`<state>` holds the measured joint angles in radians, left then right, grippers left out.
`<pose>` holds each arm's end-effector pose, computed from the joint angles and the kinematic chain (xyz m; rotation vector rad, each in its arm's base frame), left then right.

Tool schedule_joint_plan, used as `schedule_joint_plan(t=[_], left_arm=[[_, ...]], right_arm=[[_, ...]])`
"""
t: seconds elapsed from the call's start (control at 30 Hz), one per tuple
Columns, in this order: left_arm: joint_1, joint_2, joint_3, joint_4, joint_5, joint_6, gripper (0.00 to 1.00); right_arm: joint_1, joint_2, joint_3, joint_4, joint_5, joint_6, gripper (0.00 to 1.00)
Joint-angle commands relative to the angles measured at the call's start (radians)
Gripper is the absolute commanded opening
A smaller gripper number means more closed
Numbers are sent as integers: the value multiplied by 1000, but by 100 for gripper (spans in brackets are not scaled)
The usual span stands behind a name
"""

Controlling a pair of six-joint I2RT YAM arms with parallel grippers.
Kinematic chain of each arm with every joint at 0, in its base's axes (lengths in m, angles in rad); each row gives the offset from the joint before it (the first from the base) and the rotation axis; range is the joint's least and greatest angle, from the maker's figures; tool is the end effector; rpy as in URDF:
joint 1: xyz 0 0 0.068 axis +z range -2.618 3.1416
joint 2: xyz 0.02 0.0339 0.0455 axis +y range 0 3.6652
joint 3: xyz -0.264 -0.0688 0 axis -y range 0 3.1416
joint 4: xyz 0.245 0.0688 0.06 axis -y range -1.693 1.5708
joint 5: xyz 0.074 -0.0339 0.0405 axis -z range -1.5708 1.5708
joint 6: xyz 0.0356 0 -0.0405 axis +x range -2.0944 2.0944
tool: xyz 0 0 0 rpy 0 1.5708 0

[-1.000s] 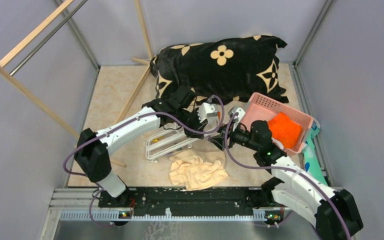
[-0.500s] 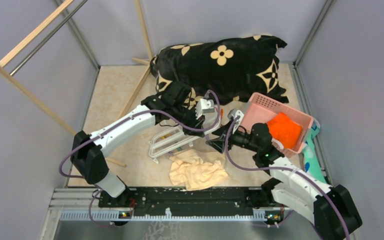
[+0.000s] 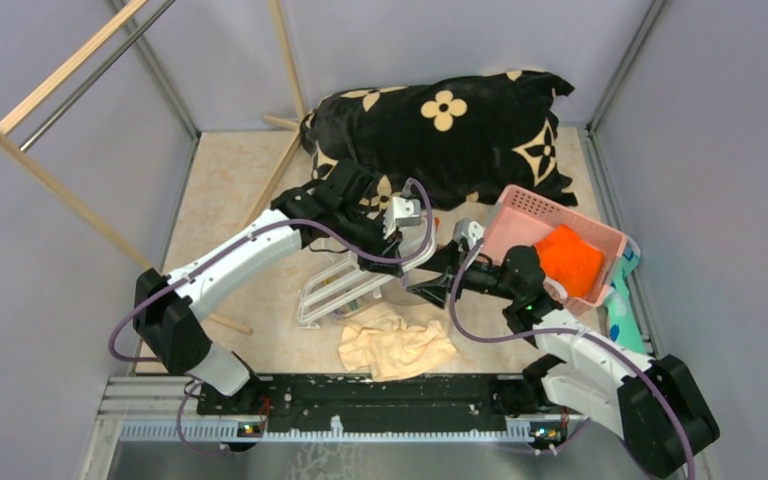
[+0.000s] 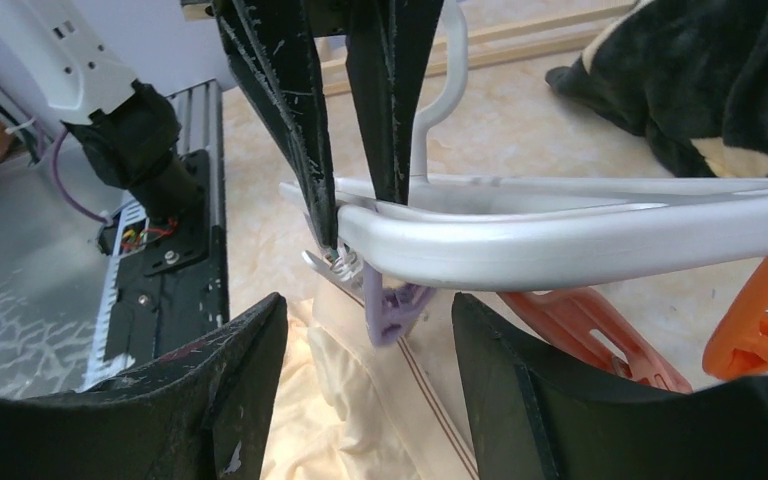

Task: Clip the underwear to the hanger
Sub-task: Open the clamp at the hanger.

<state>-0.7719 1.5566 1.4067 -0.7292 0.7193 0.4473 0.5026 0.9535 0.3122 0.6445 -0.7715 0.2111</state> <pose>0.2214 -0.2482 0.3226 1.6309 1.7709 -1.0242 0.1624 0.1176 0.2306 -0.8591 1.4575 1.1453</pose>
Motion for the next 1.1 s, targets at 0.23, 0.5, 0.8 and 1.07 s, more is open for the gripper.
schedule_joint_plan(t=[0.23,0.5,0.8,1.07], left_arm=[[-9,-90,64,-7,179,50,0],[-9,-88,66,17,113,34,0],[-9,-88,77,26,90,33,0],[-9,-103,84,25,84,34,0]], right_arm=[[-6,19,78,86,-163,19,61],[33,-3,45,26,-24,-45,60],[73,-40,-24,27,57,-53,60],[73,-39,-70,82,146,-27,67]])
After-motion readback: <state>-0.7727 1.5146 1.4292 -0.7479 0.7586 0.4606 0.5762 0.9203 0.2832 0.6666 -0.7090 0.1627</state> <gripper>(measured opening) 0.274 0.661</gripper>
